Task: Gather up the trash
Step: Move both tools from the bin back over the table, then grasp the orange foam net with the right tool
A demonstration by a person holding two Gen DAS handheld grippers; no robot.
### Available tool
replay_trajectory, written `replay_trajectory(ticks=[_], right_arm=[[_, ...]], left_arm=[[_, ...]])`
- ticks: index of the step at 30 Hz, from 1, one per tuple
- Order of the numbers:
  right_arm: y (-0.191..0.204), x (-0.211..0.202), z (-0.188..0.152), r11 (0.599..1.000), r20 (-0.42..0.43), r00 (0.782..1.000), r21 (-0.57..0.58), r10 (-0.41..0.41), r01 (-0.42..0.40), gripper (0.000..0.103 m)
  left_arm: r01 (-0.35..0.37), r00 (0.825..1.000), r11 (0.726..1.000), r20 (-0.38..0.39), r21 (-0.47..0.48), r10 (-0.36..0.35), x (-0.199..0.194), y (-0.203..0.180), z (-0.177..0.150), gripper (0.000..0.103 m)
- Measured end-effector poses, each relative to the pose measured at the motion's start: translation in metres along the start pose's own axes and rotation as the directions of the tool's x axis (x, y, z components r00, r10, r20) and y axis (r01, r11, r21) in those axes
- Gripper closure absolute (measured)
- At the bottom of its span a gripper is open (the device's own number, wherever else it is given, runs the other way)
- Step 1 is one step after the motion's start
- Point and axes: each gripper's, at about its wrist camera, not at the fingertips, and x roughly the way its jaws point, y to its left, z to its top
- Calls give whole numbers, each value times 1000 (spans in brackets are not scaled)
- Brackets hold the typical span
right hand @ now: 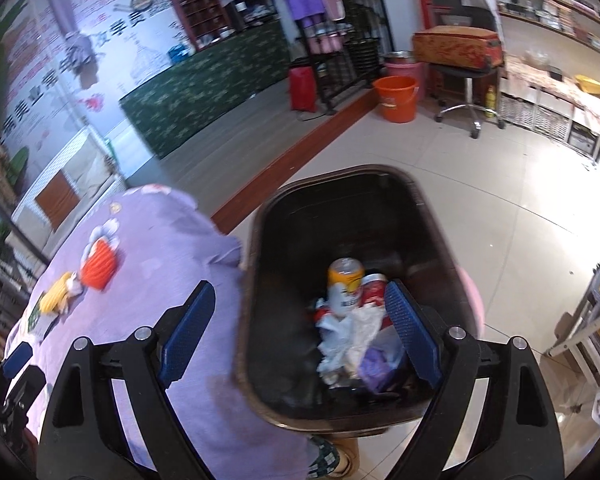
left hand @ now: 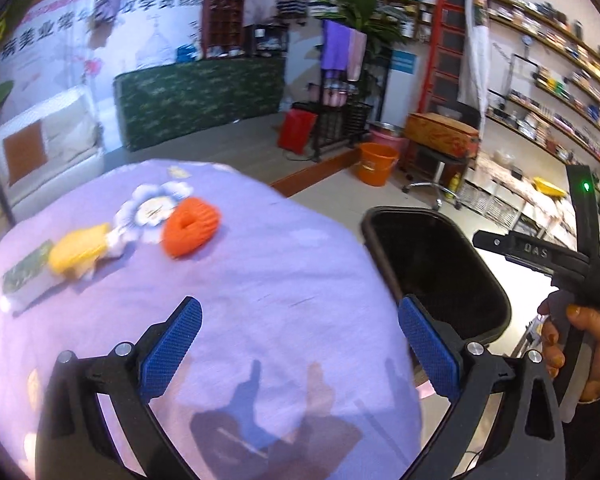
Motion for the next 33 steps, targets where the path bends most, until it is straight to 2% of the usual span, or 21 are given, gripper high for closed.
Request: replay_trajectory(ticks=[11, 19, 28, 33], right_arm=[[82, 22, -11, 976, -84, 988, -163, 131, -144, 17], [154, 41, -23, 913, -186, 957, -305, 220, -270, 17], [223, 70, -24, 846, -268, 935, -419, 233, -331, 17], [255, 97, -15, 838, -288, 933, -435, 217, -329, 17]], left_arm=[[-135, 991, 982, -10, -132, 135, -28, 70, -25, 6], [-224, 974, 952, -29, -208, 223, -48, 115, -42, 6], [-291, 956, 904, -78, -313, 281, -65, 163, -62, 6], [-299, 954, 886, -100, -354, 282, -67, 181, -70, 6]])
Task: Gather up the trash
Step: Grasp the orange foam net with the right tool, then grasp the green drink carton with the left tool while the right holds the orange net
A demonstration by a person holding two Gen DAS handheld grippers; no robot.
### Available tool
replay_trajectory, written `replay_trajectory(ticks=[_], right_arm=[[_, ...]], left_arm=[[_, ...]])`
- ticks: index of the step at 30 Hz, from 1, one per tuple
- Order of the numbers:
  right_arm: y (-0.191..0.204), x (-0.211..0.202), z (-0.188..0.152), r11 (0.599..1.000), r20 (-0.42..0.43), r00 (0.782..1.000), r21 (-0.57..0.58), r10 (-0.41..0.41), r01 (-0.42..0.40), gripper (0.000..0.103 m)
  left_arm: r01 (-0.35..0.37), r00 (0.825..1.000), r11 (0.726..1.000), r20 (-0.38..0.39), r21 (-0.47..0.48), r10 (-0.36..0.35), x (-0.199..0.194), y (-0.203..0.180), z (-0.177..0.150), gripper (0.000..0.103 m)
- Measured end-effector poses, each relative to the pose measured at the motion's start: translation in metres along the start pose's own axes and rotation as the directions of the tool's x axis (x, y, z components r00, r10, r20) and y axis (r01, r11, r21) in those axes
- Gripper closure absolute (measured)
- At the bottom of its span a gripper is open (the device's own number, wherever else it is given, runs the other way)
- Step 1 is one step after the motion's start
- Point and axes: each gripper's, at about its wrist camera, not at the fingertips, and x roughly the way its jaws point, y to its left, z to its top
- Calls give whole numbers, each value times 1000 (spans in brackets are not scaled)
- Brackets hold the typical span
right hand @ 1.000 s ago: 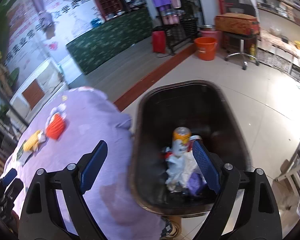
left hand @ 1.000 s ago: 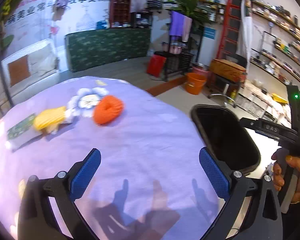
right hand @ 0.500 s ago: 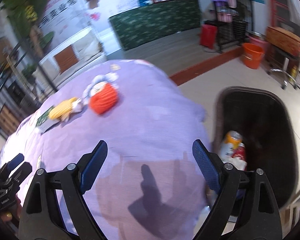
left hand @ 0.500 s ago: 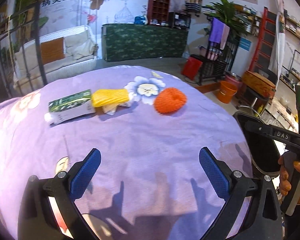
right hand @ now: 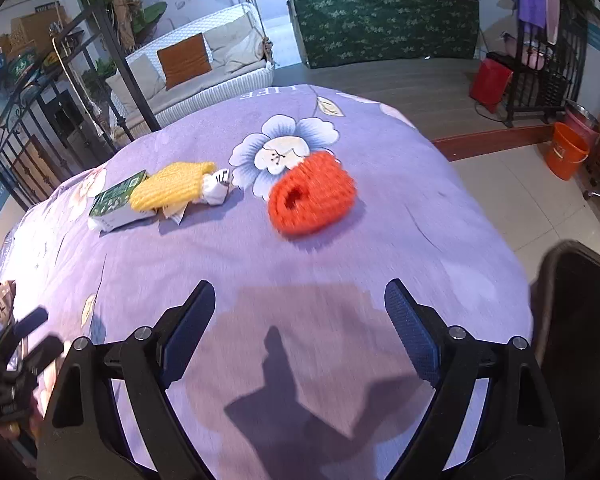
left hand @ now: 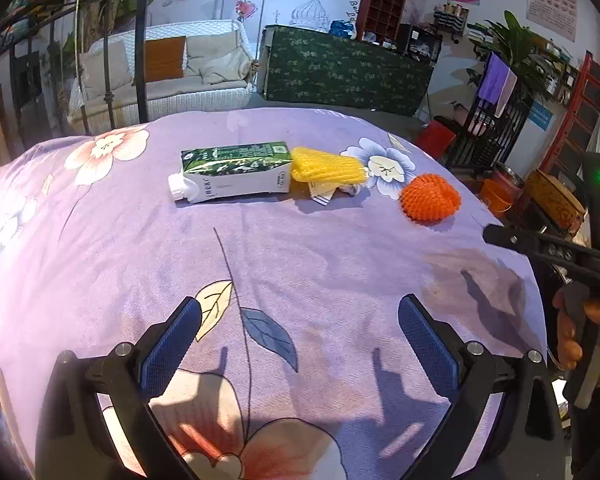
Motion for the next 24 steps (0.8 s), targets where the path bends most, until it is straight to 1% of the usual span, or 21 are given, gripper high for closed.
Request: replay_trajectory(ticks=[4, 8, 10, 13, 16, 18, 21, 24], right_arm=[[3, 27, 25, 999, -9, 1000, 22, -29, 29, 17], [1, 48, 39, 998, -33, 998, 34, -53, 54, 17], [-3, 57, 43, 997, -52, 997, 52, -54, 57, 22], [-8, 71, 49, 996, -87, 995, 78, -44, 51, 32], [-10, 80, 49, 995, -108, 994, 95, -27, 37, 48], [-10, 84, 48, 995, -113, 993, 95, -20, 30, 68], [-9, 83, 49, 995, -105, 994, 96, -2, 12, 78], [-6, 77, 48, 995, -88, 996, 98, 16, -7, 81]], left_arm=[[0, 1000, 1000, -11, -3, 0, 2, 4, -1, 6], [4, 1000, 1000, -23, 6, -4, 5, 2, -3, 6], [6, 1000, 1000, -29, 15, -6, 7, 0, -3, 6], [3, 1000, 999, -29, 32, -2, 9, -1, -2, 6], [6, 999, 999, -33, 33, -5, 12, 0, 0, 6], [4, 999, 1000, -33, 31, -3, 13, 1, 1, 6], [6, 999, 1000, -33, 28, -5, 14, 3, 2, 6], [6, 999, 999, -32, 40, -5, 16, 1, 4, 6]])
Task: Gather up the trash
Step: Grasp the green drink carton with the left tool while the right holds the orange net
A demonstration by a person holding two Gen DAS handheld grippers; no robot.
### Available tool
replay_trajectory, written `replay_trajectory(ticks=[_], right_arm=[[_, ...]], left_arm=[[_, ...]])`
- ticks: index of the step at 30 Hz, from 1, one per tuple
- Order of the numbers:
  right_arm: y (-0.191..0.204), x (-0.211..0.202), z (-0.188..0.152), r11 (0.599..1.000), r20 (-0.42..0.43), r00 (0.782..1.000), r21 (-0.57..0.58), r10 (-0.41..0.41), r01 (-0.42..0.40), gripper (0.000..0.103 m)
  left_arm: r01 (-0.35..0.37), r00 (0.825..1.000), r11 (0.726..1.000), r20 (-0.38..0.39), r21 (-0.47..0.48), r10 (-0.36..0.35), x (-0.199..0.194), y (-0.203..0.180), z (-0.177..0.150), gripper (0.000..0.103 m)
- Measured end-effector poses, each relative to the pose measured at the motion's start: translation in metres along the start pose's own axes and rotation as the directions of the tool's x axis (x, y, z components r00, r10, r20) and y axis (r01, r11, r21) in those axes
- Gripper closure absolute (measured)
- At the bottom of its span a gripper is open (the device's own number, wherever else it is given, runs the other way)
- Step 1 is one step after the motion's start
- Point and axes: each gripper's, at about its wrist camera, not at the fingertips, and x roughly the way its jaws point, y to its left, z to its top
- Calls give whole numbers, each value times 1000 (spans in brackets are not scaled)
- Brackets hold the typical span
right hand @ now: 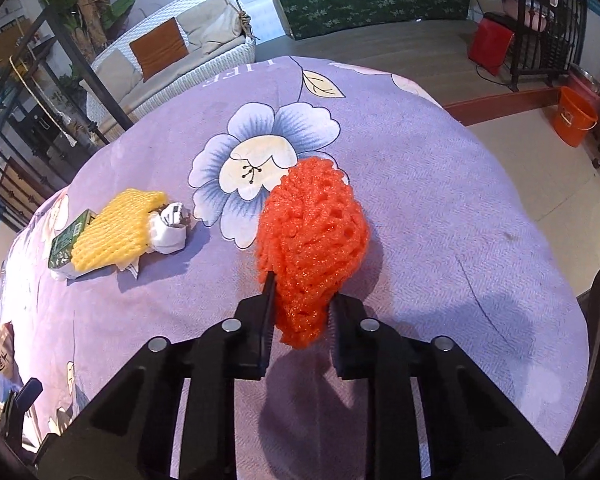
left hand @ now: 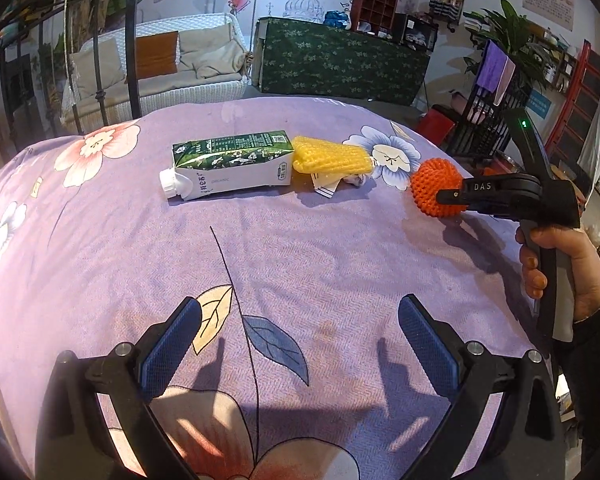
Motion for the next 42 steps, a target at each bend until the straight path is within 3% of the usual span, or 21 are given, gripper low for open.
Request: replay_trajectory(ticks=[8, 15, 17, 19, 24, 26, 30, 37, 39, 42], right_arm=[[4, -25, -11, 999, 36, 998, 5, 53, -53, 82], [11, -53, -23, 996, 57, 995, -36, 81, -79, 82], [12, -58, -27, 995, 53, 994, -43, 95, -93, 82], [10, -63, -32, 994, 52, 994, -50, 101, -98, 82], [3, -70, -43, 995, 44, 994, -39, 98, -96, 82], [-2, -71, -49, 995, 37, 995, -23, 97, -96, 82], [-7, -73, -56, 995, 26, 994, -5, 103, -102, 82], [-13, -78, -65, 993, 10, 993, 20, 120, -120, 82], [-14, -78, -68, 992, 12, 992, 29, 122, -122, 82], [-16, -80, -70, 992, 17, 992, 37, 124, -124, 82]], left_arm=[[7, 1000, 994, 4, 107, -7, 3, -13, 15, 6], [-64, 998, 951, 16, 302, 63, 19, -9, 54, 6], [-66, 998, 926, 2, 371, 70, 30, -4, 66, 6], [-64, 996, 884, -30, 463, 87, 47, 3, 76, 6], [-82, 977, 735, -92, 673, 193, 89, 15, 94, 6], [-50, 972, 703, -128, 710, 198, 103, 17, 103, 6], [7, 956, 706, -212, 708, 202, 131, 22, 117, 7], [59, 926, 701, -301, 711, 227, 167, 22, 122, 27], [69, 928, 720, -310, 690, 209, 168, 26, 123, 31], [63, 934, 737, -299, 673, 194, 161, 30, 125, 44]])
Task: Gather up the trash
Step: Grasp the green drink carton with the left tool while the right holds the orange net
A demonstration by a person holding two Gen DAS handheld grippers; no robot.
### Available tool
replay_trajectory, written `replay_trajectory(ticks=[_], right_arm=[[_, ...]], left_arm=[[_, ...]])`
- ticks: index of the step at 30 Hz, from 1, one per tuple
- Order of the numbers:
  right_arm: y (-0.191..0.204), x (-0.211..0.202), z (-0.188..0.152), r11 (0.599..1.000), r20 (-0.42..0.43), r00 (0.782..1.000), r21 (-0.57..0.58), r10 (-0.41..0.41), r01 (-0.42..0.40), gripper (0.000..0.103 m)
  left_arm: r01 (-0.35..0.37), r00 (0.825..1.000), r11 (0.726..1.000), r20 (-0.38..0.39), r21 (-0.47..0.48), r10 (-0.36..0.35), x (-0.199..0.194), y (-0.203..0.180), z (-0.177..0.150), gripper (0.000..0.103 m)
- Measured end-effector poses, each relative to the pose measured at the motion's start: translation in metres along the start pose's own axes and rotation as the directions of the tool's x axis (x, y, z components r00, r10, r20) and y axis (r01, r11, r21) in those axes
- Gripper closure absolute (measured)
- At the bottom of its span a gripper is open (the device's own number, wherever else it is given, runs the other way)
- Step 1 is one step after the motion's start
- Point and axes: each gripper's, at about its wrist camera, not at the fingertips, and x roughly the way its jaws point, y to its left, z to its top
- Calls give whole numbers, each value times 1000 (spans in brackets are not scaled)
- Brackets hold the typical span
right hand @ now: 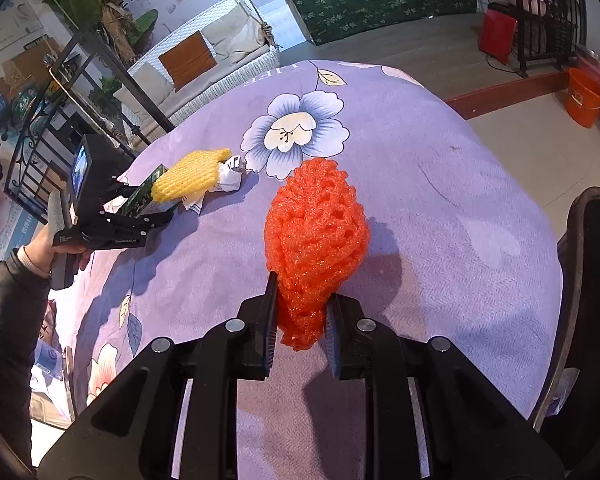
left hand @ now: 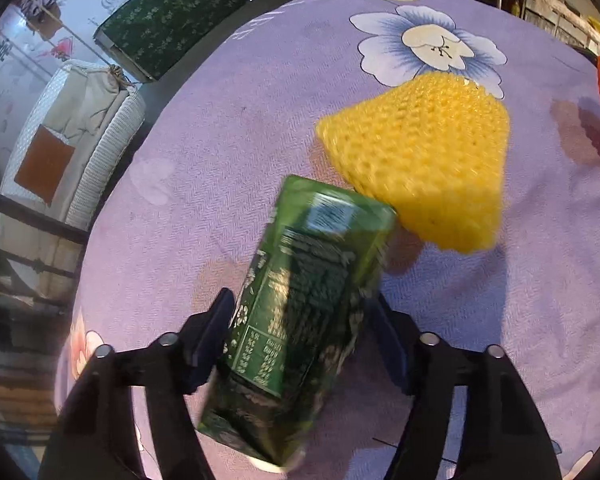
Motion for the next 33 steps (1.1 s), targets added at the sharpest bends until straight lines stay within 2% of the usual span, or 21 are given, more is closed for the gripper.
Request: replay_trajectory(ticks=[3, 7, 10, 13, 18, 21, 25, 27, 33], right_arm=[[-2, -2, -1, 1000, 7, 1000, 7, 3, -3, 82], [-3, -5, -5, 1000, 12, 1000, 14, 10, -10, 82], [-6, -8, -9, 1000, 15, 1000, 24, 18, -18, 82], [-8, -11, -12, 999, 21, 999, 34, 29, -30, 82], [-10, -21, -21, 999, 43, 999, 35, 28, -29, 82], [-13, -31, -28, 999, 58, 998, 37, 31, -33, 82], [-21, -47, -38, 998, 86, 996, 49, 28, -32, 82], [-27, -56, -44, 998, 101, 995, 60, 27, -34, 82], [-48, -83, -62, 996, 143, 990, 87, -1, -11, 82]], left_arm=[[18, 1000, 999, 21, -49, -17, -9, 2, -12, 55], [69, 996, 987, 68, -145, -60, -25, -1, -35, 55], [121, 988, 965, 126, -232, -94, -40, -3, -55, 55], [134, 980, 948, 180, -290, -83, -60, -10, -70, 55], [180, 963, 899, 260, -399, -77, -97, -31, -81, 55], [176, 955, 894, 293, -411, -54, -116, -53, -79, 55], [222, 926, 890, 373, -399, -64, -140, -87, -76, 55], [253, 906, 884, 418, -393, -73, -149, -106, -74, 55], [345, 854, 870, 502, -353, -135, -159, -157, -57, 55]])
